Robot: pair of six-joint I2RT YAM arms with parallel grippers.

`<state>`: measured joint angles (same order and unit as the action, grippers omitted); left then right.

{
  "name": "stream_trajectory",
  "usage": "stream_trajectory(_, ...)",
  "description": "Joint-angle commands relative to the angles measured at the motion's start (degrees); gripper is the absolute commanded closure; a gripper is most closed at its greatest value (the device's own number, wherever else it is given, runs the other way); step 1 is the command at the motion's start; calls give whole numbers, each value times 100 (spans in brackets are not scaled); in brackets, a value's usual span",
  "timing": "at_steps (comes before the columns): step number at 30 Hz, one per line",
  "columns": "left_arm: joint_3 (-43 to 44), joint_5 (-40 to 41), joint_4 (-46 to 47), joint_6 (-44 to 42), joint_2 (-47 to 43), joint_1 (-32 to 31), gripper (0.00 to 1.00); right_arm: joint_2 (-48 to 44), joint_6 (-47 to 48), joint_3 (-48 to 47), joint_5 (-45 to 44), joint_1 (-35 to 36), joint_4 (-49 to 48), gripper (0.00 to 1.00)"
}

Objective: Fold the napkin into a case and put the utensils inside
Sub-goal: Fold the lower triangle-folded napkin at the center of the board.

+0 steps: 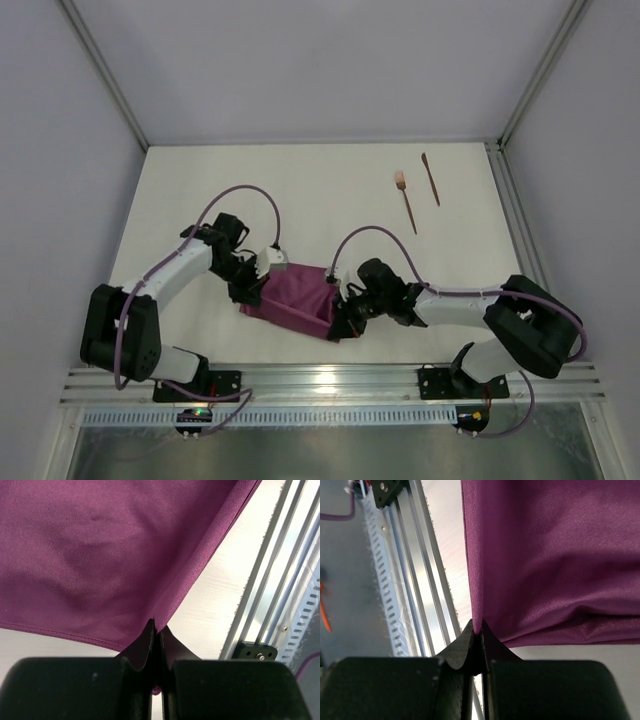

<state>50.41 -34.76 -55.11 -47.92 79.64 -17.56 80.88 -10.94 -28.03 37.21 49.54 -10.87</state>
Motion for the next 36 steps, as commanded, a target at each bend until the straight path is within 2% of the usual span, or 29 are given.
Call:
stream_trajectory(1,302,14,176,20,498,182,99,322,-486,-36,857,-434,-590,96)
stream_trajectory(4,478,-30,176,-15,868,332,99,542,-611,-123,1113,-603,-767,96)
stream_trajectory(6,574,-74,98,-112,983,411,95,621,-559,-238,1156,-612,-688,96)
stream_trajectory(7,584,-161,-51,-312,1018,411,81,648,-550,-273,1148,-603,-645,96)
stream_trajectory(9,610,-320,-227,-559,984,411,65,762,-445,-422,1157,-612,-469,96)
stream_trajectory(11,610,-356,-351,-797,861,411,60,841,-365,-589,1166,-612,-302,96)
stream_trajectory(14,698,-539,-805,-1436,677,411,46,982,-243,-808,1192,-612,-65,96)
stream_trajectory(15,733,-575,-939,-1587,633,403,37,1008,-225,-853,1192,-621,-3,96)
stream_trajectory(16,803,-584,-1036,-1684,571,385,35,1043,-190,-897,1175,-621,41,96)
stream_trajectory(19,786,-532,-879,-1651,246,219,30,1061,-93,-1029,1174,-621,199,96)
stream_trajectory(23,383,-558,7,-1185,-263,-255,26,1087,-66,-1108,1201,-612,235,96)
stream_trajectory(25,163,-201,719,-808,-519,-466,23,1096,-40,-1152,1201,-621,278,96)
stream_trajectory(27,-189,179,1550,-265,-633,-941,22,1123,-5,-1178,1174,-621,331,96)
stream_trajectory(30,-522,453,2265,106,-730,-1328,22,1131,74,-1178,1166,-621,375,96)
stream_trajectory(36,-576,479,2610,318,-441,-1478,25,1123,154,-1178,1218,-621,367,96)
